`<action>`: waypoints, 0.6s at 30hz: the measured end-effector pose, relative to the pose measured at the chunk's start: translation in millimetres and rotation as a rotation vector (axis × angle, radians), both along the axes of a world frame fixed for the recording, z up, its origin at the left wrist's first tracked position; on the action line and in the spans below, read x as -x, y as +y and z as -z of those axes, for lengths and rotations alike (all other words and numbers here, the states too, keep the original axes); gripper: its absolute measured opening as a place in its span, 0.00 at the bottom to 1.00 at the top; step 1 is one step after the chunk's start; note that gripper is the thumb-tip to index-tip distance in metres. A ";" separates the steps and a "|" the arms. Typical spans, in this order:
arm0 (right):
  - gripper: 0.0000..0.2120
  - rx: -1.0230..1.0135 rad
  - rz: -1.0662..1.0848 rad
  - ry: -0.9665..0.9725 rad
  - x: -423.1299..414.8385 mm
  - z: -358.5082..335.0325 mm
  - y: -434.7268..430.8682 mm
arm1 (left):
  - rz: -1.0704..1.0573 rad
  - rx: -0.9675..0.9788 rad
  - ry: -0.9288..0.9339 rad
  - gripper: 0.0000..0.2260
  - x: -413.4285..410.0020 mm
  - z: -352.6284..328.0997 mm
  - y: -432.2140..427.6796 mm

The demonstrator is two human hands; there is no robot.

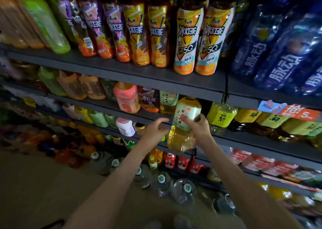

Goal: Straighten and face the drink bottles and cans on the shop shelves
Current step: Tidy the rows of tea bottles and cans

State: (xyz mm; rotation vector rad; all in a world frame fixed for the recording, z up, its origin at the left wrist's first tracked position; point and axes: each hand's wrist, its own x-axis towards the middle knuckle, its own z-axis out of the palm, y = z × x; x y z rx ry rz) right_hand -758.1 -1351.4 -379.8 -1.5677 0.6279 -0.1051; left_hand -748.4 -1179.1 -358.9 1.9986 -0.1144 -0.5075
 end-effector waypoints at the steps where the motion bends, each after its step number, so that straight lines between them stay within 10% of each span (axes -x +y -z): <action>1: 0.31 -0.038 0.048 0.006 -1.8 0.1 3.0 | 0.051 -0.043 0.005 0.16 -6.8 -3.0 -1.7; 18: 0.28 -0.090 0.038 -0.241 -5.5 -1.9 12.1 | 0.108 -0.065 -0.264 0.35 -33.8 19.5 -53.7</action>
